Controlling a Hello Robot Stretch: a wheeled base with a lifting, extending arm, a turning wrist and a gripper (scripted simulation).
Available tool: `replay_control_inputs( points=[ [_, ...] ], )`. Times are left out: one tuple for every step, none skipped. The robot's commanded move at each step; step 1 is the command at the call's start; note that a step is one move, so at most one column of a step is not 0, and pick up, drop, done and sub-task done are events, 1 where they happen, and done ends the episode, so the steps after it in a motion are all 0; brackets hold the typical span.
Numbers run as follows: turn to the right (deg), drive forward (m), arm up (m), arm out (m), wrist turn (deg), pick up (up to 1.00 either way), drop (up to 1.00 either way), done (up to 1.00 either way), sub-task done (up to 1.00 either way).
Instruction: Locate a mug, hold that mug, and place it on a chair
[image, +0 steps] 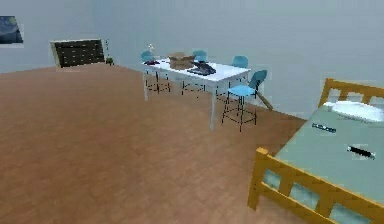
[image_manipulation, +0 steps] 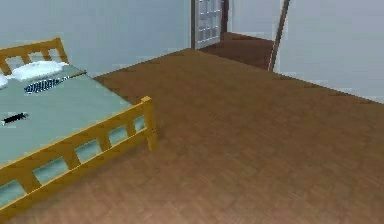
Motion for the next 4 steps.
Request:
replay_control_inputs(
  points=[
    [-6.0,0.0,0.0,0.0,0.0,0.0,0.0,0.0,0.0],
    [0.0,1.0,0.0,0.0,0.0,0.0,0.0,0.0,0.0],
    [-18.0,0.0,0.0,0.0,0.0,0.0,0.0,0.0,0.0],
    [0.0,0.05,0.0,0.0,0.0,0.0,0.0,0.0,0.0]
  ],
)
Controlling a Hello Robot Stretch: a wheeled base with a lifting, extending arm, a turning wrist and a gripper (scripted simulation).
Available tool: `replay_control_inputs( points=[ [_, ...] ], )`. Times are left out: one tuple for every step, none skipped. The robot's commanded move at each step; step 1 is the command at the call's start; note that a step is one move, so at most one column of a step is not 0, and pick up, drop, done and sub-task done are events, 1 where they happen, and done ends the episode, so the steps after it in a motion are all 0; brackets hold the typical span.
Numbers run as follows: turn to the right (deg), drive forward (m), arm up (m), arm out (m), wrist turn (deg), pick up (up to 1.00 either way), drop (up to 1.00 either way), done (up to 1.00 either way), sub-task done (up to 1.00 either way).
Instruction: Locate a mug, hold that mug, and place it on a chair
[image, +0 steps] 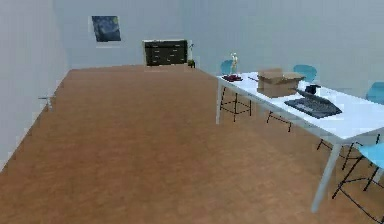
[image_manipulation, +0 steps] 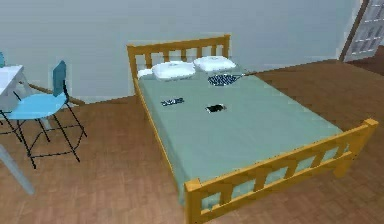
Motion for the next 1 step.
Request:
replay_control_inputs(
  points=[
    [36.0,0.0,0.0,0.0,0.0,0.0,0.0,0.0,0.0]
  ],
)
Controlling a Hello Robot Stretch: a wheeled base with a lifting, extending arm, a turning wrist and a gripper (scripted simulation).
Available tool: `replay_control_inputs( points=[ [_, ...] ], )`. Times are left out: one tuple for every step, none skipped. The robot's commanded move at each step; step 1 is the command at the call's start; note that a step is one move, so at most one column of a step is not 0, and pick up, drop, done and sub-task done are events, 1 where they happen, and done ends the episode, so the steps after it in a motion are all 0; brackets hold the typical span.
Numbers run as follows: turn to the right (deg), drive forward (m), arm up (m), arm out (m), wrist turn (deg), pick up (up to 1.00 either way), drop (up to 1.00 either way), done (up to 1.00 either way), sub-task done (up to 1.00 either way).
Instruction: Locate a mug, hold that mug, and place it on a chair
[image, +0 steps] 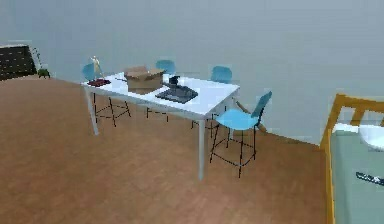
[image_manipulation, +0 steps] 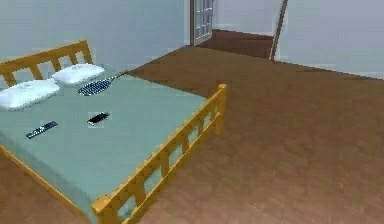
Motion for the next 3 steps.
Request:
replay_control_inputs(
  points=[
    [0.0,0.95,0.0,0.0,0.0,0.0,0.0,0.0,0.0],
    [-45.0,0.0,0.0,0.0,0.0,0.0,0.0,0.0,0.0],
    [-45.0,0.0,0.0,0.0,0.0,0.0,0.0,0.0,0.0]
  ],
)
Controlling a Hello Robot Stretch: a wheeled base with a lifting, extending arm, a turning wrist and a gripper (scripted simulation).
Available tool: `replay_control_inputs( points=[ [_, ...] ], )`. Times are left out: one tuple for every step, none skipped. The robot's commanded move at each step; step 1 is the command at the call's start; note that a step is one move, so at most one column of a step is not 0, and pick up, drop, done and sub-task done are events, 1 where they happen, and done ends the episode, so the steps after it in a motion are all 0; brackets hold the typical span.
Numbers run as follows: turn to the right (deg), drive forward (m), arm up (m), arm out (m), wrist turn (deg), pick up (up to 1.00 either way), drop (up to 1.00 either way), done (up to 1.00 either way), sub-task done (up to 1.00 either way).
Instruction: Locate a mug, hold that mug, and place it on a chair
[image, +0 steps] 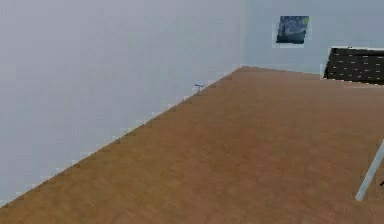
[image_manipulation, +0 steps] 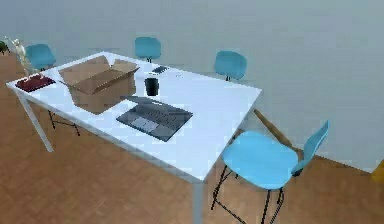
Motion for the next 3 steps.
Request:
replay_control_inputs(
  points=[
    [45.0,0.0,0.0,0.0,0.0,0.0,0.0,0.0,0.0],
    [45.0,0.0,0.0,0.0,0.0,0.0,0.0,0.0,0.0],
    [45.0,0.0,0.0,0.0,0.0,0.0,0.0,0.0,0.0]
  ],
)
